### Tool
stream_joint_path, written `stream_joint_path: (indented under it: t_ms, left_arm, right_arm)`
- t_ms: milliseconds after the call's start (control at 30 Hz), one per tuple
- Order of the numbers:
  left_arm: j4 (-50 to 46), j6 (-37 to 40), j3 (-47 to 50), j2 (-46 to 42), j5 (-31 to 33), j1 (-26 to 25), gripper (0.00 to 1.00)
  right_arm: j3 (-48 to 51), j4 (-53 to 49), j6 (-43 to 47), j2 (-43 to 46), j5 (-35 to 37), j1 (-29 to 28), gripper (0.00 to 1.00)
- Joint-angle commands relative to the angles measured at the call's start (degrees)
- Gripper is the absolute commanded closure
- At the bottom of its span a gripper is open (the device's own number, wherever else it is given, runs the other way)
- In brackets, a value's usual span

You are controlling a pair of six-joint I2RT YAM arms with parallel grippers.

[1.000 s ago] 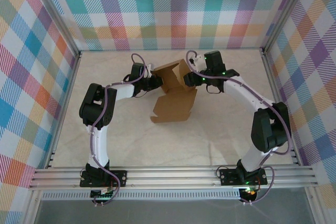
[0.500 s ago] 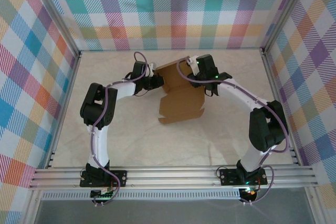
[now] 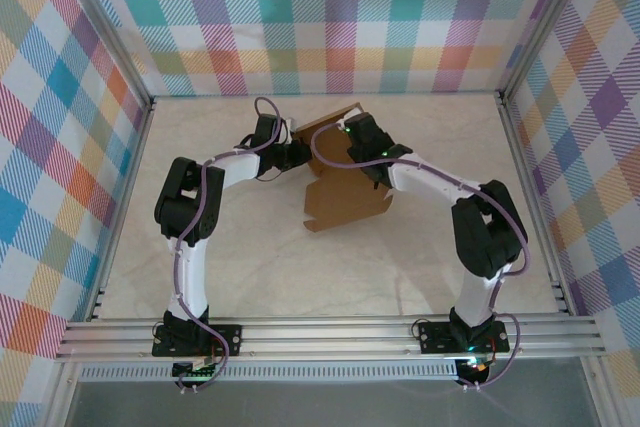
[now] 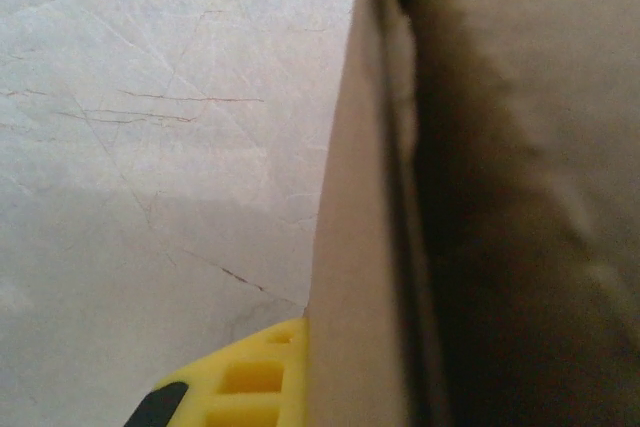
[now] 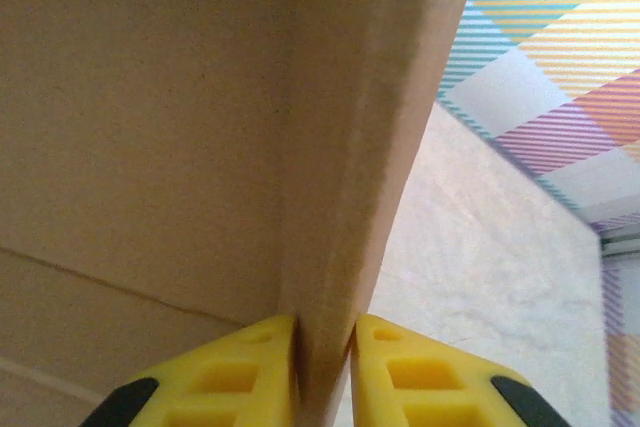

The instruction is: Fold the paper box

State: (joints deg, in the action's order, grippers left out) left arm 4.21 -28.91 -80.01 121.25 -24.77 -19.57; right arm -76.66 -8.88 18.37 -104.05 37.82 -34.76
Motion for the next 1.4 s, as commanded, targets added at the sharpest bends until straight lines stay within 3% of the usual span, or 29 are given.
stream_joint_path:
  t_ms: [0, 267, 633, 867, 1033, 1367]
  left_arm:
    - [0.81, -2.03, -2.44, 0.13, -3.14, -1.43, 1.00]
    - [-0.01, -8.48, -3.41, 0.92, -1.64, -1.62, 1.00]
    - [-0.73, -15.15, -3.90, 0.89, -0.54, -1.79, 1.00]
    - [-3.26, -11.58, -5.08, 1.07, -1.00, -1.98, 1.00]
    - [-5.58, -7.41, -5.48, 0.29, -0.10, -2.05, 1.00]
    - [-7.52, -4.73, -6.35, 0.35, -0.02, -2.58, 1.00]
  right_arm:
    - [-1.14, -1.47, 2.79, -2.89, 0.28, -2.56, 0.83]
    - [-2.51, 0.41, 5.79, -5.46, 7.27, -5.10, 0.91]
    - [-1.75, 2.56, 7.34, -5.81, 9.41, -6.70, 1.00]
    - [-1.53, 3.85, 7.80, -5.74, 11.03, -6.92, 1.00]
    - [-3.69, 1.65, 6.15, -5.35, 9.60, -6.49, 0.82]
    - [-7.96, 1.23, 7.38, -7.78, 9.55, -6.44, 0.69]
